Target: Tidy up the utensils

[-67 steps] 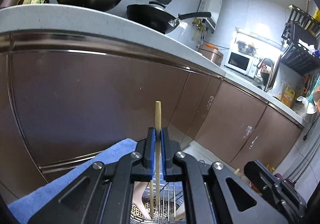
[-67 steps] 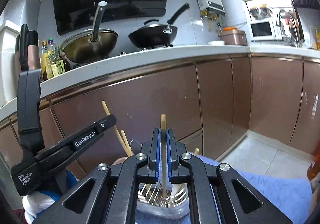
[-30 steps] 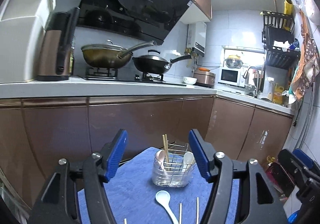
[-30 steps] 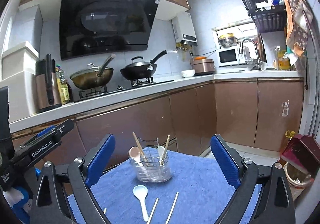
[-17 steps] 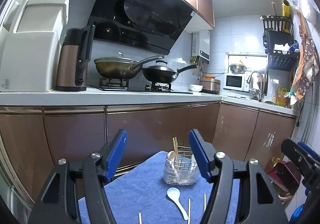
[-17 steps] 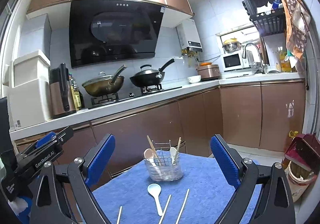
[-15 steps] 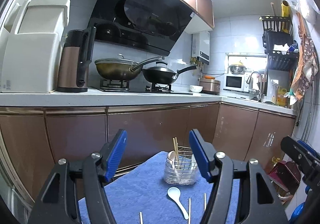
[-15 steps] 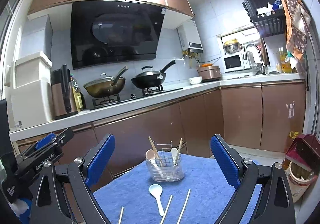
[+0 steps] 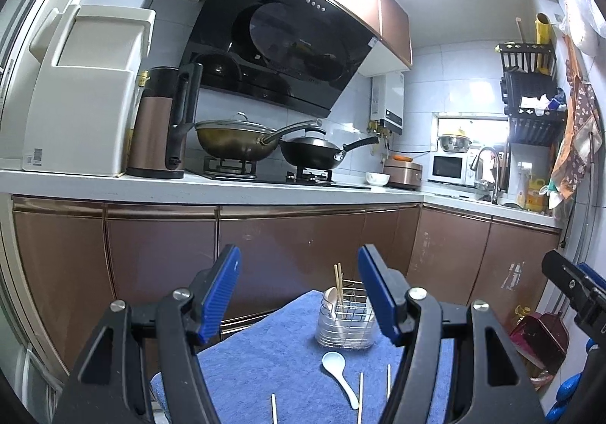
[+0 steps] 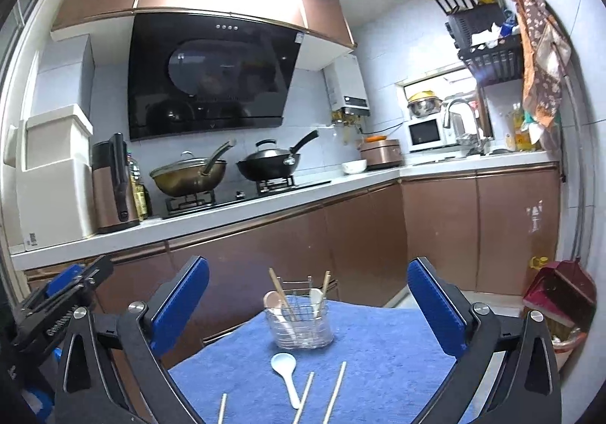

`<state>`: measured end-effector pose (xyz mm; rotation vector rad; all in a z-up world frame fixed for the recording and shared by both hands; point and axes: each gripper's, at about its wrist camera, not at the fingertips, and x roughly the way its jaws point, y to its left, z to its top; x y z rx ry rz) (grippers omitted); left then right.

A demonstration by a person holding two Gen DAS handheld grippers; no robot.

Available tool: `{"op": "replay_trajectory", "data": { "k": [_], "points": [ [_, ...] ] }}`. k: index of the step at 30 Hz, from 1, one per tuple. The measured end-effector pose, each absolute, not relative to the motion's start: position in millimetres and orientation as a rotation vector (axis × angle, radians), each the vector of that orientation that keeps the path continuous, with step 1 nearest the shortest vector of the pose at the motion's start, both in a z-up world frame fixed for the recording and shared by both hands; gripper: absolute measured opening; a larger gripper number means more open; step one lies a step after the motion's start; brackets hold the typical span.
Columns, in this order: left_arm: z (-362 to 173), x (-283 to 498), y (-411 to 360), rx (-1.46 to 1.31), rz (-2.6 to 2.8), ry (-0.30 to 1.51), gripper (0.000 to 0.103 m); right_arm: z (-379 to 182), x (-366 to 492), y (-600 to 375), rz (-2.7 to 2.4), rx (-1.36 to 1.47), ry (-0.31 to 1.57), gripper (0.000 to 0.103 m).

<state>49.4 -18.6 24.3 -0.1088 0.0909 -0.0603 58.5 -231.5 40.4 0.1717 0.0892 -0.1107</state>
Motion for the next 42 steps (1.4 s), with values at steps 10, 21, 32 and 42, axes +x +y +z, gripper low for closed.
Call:
{"op": "replay_trajectory", "data": {
  "k": [10,21,32,42],
  "points": [
    [23,44,-26,-0.066,-0.031,0.091,0.063,48,45,-232,-0.220,0.095,0.062,0.103],
    [24,38,-26,-0.074,-0.046,0.090,0.063,53,41,-232,-0.236,0.061,0.052,0.103],
    [22,35,-21,-0.108,-0.061,0.101,0.063,48,45,-229,-0.237,0.041,0.068,0.103],
    [19,33,-22,-0.108,-0.060,0.108,0.063,47,46,-231,-0.235,0.038,0.084,0.103]
  ]
}}
